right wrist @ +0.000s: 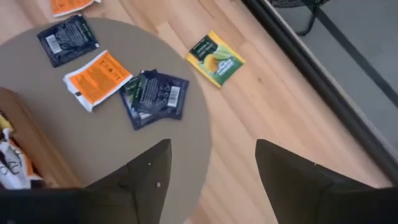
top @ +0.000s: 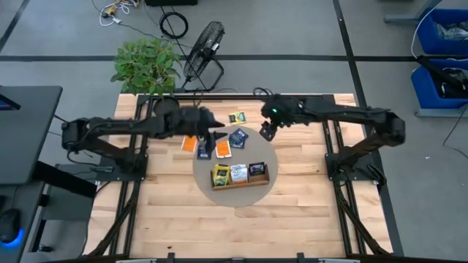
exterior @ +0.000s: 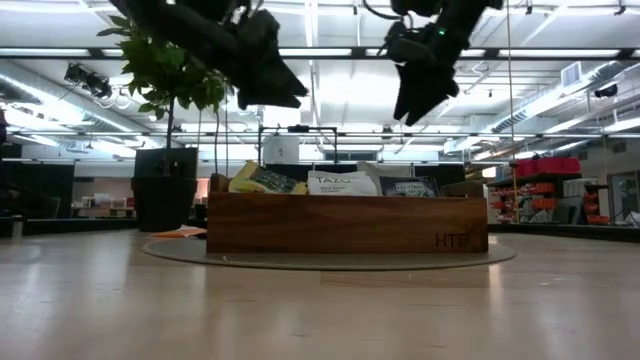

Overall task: Pick & Place Tea
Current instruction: Put the yellow tea bag into the left section of the wooden organizer

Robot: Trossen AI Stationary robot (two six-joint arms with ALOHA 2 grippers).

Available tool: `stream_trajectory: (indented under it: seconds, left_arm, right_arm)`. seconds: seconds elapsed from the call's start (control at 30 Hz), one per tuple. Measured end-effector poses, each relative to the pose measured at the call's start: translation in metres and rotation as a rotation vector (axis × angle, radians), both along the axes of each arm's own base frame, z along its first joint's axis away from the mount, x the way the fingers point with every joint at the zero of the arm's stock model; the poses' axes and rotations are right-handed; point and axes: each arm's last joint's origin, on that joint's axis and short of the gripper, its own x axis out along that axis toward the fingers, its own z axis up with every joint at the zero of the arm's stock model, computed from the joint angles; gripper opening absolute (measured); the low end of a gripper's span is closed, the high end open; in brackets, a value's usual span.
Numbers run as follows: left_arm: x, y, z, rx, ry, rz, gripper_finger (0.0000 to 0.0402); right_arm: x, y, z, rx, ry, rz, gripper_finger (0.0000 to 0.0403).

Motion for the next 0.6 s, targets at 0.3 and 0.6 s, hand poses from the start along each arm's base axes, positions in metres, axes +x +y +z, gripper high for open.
stream_trajectory:
  seconds: [0.3, 0.6]
  left_arm:
    - [0.052, 0.052, 0.003, -0.083, 0.104, 0.085, 0.0223]
    - [0.107, 0.085, -0.039, -0.042, 0.398, 0.138, 0.0227]
  right_arm:
    - [-0.014, 0.025, -0.029, 0.017, -0.089, 0.019, 0.0241]
    - [-0.018, 0.047, -0.031, -0.012, -0.038, 0.059, 0.0241]
